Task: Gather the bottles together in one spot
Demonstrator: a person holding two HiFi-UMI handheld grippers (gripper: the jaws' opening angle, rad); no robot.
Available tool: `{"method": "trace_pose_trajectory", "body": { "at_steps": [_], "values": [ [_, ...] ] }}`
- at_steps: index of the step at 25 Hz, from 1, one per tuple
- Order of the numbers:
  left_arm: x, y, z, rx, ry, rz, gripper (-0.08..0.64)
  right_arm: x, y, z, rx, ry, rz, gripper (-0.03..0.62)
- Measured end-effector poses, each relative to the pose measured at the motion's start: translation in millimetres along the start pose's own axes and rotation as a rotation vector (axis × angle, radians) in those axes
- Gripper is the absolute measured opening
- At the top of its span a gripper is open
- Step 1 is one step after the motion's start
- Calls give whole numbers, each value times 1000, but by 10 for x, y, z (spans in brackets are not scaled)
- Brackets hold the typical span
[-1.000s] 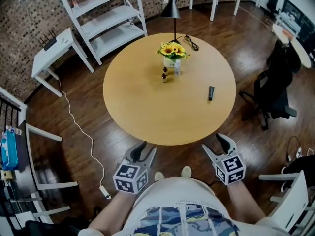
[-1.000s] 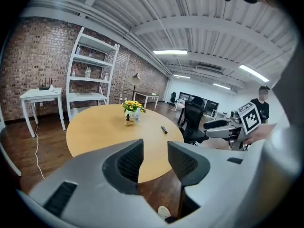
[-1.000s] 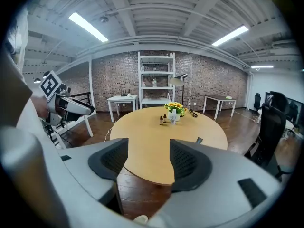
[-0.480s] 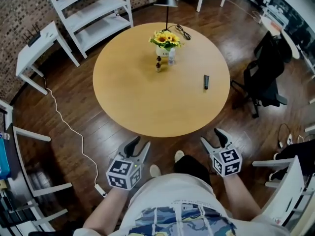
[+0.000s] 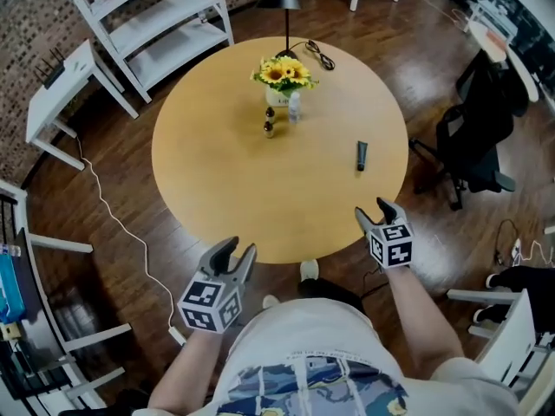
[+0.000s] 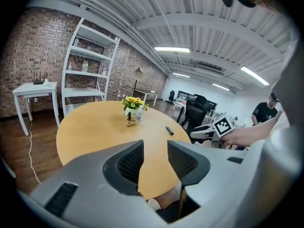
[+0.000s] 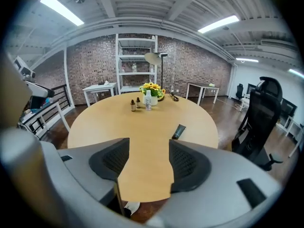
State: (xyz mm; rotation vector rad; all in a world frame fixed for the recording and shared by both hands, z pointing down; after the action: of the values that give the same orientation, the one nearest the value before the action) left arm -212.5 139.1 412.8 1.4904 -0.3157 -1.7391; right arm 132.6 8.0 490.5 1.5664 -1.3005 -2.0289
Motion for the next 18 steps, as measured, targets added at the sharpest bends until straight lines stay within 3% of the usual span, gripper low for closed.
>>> {"method": "trace_pose_trajectory", "body": {
  "at_steps": [9,16,18],
  "values": [
    [623,613,-164,66,-13,58,164,373,1350,-933,28,114,97,285],
    [843,954,-259,110,-12,94,164,466,2038,-1361,33,151,146,218],
    [862,1021,-243,105,-13,100,164,443,2093,-1367,36,148,159,173]
  ]
}}
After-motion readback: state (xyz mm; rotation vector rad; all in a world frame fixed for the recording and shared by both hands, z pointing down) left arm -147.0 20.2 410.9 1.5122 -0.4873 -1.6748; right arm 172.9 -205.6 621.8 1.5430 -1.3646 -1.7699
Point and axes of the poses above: the fingertips, and each gripper's own axes: y forward along the fingers, z to its left, x out of its top, the point moved 7 cm from there along -y, backward along the fingers, and after that the axes turned 12 degrees about z, right-handed, at the moved point
